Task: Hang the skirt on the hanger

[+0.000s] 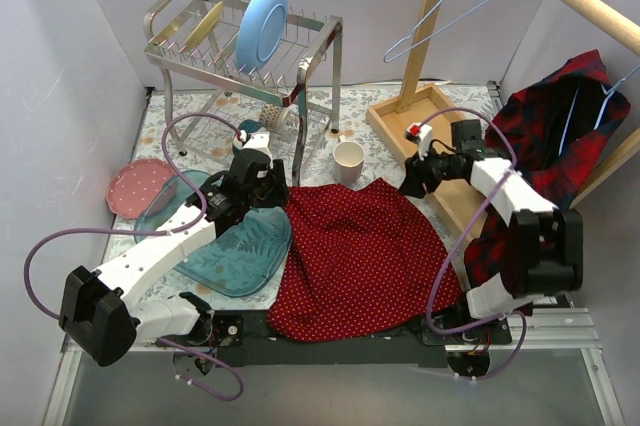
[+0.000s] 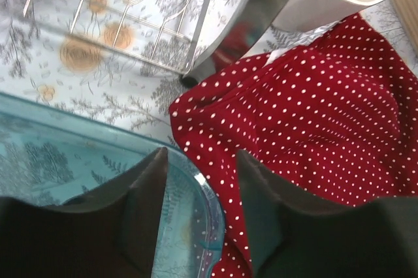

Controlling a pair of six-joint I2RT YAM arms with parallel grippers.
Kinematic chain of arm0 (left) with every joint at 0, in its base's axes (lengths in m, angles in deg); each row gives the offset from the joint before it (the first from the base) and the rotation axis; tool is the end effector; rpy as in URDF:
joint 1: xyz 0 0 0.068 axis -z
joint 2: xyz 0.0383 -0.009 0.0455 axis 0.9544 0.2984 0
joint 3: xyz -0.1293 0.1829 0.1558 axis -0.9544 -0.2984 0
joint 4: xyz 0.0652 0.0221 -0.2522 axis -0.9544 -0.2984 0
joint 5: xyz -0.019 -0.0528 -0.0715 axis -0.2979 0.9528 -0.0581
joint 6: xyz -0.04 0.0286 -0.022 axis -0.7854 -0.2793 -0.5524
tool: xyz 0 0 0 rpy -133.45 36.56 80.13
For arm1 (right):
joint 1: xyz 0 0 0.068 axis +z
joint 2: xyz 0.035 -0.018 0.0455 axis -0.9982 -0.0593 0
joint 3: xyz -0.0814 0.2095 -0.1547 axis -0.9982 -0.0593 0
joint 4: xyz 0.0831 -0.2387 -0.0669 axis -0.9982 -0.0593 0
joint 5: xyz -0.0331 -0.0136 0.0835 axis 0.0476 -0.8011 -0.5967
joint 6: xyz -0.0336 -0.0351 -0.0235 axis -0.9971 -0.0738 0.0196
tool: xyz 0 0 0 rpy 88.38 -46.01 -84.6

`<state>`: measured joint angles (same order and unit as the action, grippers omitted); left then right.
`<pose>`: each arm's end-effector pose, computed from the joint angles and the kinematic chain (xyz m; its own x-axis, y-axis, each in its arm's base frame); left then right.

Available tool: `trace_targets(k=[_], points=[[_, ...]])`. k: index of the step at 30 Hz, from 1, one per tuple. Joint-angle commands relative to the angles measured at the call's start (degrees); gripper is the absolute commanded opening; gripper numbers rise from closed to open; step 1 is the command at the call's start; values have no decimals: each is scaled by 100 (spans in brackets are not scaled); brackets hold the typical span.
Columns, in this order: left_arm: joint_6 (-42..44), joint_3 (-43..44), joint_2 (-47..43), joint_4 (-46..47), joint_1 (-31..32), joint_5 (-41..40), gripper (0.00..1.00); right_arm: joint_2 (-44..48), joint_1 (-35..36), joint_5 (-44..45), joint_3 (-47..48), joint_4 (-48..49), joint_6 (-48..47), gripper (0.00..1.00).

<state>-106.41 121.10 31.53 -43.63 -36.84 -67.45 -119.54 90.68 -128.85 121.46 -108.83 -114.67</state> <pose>0.2104 -0.1434 0.2832 -0.6383 -0.6345 -0.4358 -0.2844 0.7205 -0.6325 0.2939 0.0440 0.2358 -0.4485 -0.4376 -0.7793 -0.7960 0.5921 0.1257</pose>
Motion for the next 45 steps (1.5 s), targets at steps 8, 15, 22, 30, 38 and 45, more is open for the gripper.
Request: trace_targets(k=[8, 15, 22, 30, 38, 45], points=[[-235, -496, 78, 419, -54, 24, 61, -2022, 410, 254, 1404, 242, 775, 63], [-209, -540, 518, 842, -213, 296, 57, -2470, 401, 369, 1711, 242, 872, 64], [-191, -610, 711, 1009, -327, 507, 55, -2840, 533, 421, 1993, 163, 881, 64], [-218, -654, 1036, 1237, -476, 639, 50, -3148, 682, 597, 2108, 101, 863, 61], [-271, -768, 984, 1431, -556, 709, 11, -3122, 673, 413, 2072, 75, 828, 17], [-235, -830, 572, 1405, -591, 709, 0, -2420, 472, 158, 1800, 241, 784, 1]])
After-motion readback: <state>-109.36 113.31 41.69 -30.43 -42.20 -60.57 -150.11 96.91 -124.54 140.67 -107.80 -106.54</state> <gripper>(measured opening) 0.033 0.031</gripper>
